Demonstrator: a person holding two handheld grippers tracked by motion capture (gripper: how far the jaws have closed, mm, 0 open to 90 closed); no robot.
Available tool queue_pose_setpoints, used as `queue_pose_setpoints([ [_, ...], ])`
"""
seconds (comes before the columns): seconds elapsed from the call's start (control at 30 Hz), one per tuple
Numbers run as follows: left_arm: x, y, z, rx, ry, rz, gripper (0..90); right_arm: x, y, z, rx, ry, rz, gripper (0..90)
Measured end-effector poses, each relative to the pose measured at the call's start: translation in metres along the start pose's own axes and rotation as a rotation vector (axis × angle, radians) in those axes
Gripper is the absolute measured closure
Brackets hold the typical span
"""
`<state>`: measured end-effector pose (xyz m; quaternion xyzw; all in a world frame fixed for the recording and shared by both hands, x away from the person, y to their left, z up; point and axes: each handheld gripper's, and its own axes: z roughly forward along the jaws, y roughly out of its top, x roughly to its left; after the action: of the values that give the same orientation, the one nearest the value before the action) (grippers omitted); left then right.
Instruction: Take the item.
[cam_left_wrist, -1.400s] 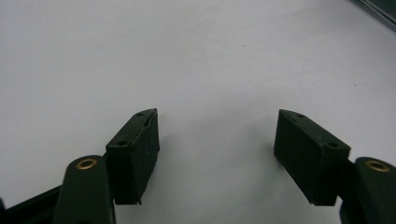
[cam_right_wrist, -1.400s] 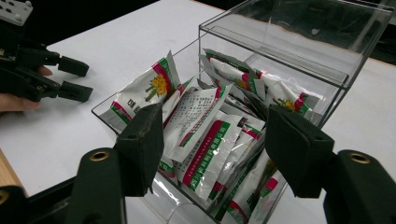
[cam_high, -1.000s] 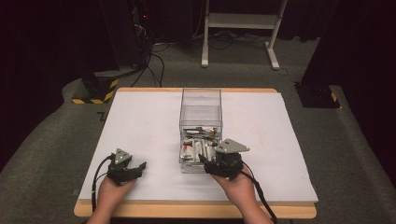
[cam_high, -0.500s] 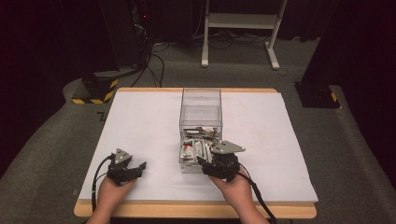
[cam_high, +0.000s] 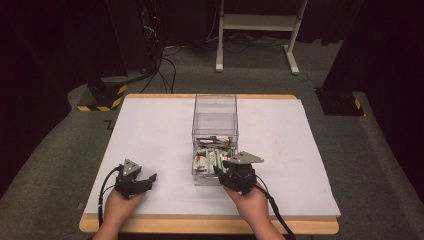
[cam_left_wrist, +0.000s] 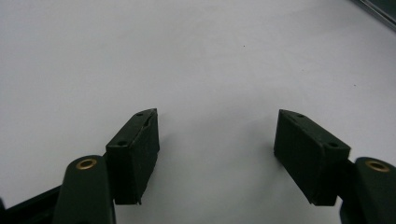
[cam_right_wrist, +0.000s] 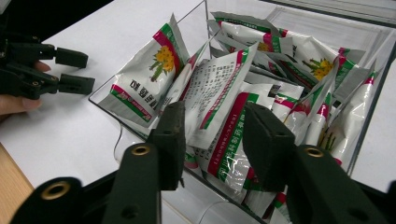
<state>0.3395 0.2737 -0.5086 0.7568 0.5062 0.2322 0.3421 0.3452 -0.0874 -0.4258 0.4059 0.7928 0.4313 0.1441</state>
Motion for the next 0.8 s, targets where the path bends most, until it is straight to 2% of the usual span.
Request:
queue_pose_setpoints([
  [0.2,0.0000,0.0000,0.0000,0.000,0.000,0.000,31.1,-0.0010,0.0017,0.0034,0.009,0.002,0.022,66.7],
  [0.5,0.0000,0.0000,0.0001,0.000,-0.001,-0.002,31.1,0.0007,0.0011,0.0059,-0.002,0.000,-0.002,77.4],
  [0.8,-0.0002,-0.0001,0.0002,-0.003,-0.001,-0.004,31.1,0.0021,0.0034,0.0076,-0.026,0.031,-0.020,87.5],
])
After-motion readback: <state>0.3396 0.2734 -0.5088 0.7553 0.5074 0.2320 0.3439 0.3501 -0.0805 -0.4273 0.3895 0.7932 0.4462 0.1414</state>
